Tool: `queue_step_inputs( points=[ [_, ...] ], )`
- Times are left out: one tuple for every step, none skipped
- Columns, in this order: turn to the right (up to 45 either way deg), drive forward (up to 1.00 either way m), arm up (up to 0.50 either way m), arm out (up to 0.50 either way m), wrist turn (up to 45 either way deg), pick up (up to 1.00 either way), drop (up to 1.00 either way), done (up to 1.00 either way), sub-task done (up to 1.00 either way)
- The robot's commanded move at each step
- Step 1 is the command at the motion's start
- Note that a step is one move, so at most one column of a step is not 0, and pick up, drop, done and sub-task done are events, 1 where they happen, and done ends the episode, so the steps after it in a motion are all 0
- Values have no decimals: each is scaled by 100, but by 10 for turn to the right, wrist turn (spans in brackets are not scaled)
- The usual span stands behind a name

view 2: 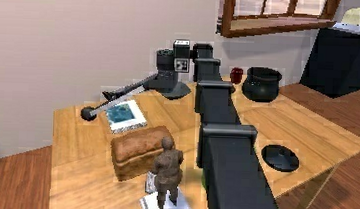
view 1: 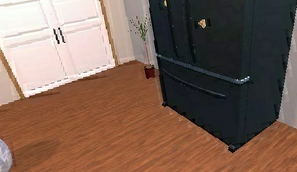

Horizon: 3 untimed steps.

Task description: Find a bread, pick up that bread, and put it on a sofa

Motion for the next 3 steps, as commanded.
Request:
queue_step_inputs(
  points=[
    [0,0,-26,0,0,0,0,0,0],
    [0,0,0,0,0,100,0,0,0],
    [0,0,10,0,0,0,0,0,0]
  ],
)
